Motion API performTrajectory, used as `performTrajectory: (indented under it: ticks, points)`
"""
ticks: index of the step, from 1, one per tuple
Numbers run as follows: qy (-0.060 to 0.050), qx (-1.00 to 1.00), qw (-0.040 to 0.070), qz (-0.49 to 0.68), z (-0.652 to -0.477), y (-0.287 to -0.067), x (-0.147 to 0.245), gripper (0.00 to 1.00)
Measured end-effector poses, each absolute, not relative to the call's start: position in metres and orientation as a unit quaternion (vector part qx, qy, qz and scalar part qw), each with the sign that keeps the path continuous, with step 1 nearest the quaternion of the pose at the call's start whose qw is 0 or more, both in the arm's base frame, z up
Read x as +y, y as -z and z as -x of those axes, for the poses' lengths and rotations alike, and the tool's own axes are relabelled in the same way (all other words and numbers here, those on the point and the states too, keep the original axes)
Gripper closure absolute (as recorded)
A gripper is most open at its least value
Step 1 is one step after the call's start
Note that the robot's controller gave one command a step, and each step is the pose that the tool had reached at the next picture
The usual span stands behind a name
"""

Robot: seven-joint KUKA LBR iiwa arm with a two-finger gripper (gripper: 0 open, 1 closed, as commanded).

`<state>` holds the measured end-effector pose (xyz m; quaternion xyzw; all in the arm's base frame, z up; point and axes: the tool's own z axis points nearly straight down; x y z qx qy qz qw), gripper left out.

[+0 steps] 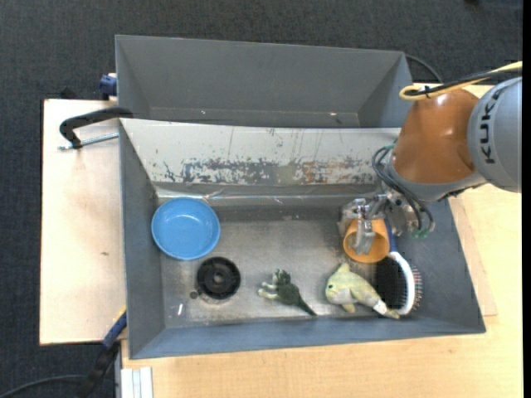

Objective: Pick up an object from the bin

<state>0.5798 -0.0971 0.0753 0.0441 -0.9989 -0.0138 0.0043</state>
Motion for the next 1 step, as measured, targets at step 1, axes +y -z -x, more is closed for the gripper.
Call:
performTrajectory:
  ticks: [1]
  points:
    - [-0.001,-0.999,-0.008,-0.053,-0.5802,-0.2366,-0.1071,1.00]
